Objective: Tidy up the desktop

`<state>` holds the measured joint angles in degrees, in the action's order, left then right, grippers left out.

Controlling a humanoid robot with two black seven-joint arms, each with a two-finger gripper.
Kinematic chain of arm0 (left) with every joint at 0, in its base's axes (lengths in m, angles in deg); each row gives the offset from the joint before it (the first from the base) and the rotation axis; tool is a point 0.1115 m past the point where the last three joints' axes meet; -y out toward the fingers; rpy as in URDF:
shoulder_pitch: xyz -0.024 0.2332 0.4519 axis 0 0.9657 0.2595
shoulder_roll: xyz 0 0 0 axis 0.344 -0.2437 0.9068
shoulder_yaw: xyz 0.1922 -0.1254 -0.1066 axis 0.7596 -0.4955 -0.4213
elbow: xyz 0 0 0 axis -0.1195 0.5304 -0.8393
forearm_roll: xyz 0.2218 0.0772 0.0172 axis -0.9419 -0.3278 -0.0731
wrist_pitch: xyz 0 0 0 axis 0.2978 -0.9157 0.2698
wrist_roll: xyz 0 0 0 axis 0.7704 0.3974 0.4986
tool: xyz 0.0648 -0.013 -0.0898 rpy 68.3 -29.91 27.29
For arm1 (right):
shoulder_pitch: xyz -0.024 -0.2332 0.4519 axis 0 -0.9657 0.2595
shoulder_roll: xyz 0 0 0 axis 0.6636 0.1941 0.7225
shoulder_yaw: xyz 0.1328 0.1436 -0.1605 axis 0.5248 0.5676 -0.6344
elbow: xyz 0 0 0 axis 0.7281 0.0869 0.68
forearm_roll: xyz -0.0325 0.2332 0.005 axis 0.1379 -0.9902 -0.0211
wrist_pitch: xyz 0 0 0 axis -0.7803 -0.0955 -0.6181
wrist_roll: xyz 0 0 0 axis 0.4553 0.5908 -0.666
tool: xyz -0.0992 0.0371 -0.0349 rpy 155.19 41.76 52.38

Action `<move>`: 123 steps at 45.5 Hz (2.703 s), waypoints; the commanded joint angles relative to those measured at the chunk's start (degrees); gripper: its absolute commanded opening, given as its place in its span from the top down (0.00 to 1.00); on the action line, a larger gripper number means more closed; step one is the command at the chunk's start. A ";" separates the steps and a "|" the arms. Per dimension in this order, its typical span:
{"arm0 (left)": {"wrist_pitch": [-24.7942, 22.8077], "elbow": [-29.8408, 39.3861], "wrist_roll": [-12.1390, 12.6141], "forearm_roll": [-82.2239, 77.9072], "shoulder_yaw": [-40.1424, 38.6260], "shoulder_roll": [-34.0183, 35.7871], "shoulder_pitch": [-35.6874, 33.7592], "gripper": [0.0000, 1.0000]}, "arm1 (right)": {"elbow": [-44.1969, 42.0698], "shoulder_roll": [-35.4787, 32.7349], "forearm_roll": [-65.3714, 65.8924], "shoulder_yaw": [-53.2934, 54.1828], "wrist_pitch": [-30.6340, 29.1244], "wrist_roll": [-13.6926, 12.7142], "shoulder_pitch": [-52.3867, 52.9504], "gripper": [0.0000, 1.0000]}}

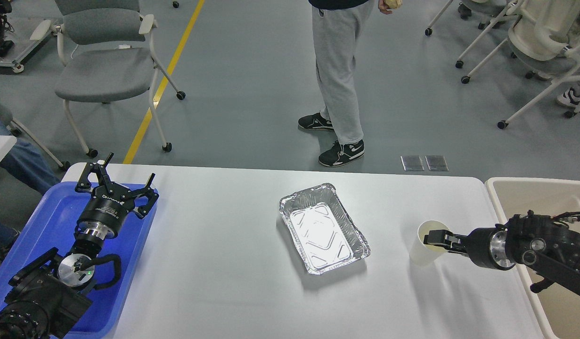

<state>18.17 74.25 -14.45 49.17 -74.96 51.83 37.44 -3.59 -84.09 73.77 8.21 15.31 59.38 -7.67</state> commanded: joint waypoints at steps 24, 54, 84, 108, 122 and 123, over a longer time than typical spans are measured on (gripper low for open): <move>0.00 0.00 0.00 0.00 0.00 0.00 0.00 0.00 | 2.76 -7.59 -0.90 -0.14 1.79 0.26 -0.07 1.00; 0.00 0.00 0.00 0.00 0.00 0.00 0.00 0.00 | 19.90 -37.65 -23.22 0.74 -16.93 -0.53 21.46 1.00; 0.00 0.00 0.00 0.00 0.00 0.00 0.00 0.00 | 14.99 -44.25 -26.12 -0.49 0.70 -1.58 27.01 1.00; 0.00 0.00 0.00 0.00 0.00 0.00 0.00 0.00 | -20.68 -21.06 -63.99 -5.32 32.37 -2.11 16.03 1.00; 0.00 0.00 0.00 0.00 0.00 0.00 0.00 0.00 | -50.66 1.00 -72.35 -4.01 31.50 -2.37 8.20 1.00; 0.00 0.00 0.00 0.09 0.00 0.00 0.00 0.00 | -51.55 2.06 -72.70 -3.92 31.58 -2.37 7.76 1.00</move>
<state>18.17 74.25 -14.44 49.16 -74.95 51.82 37.45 -35.28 -97.14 9.11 3.81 45.40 57.16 6.03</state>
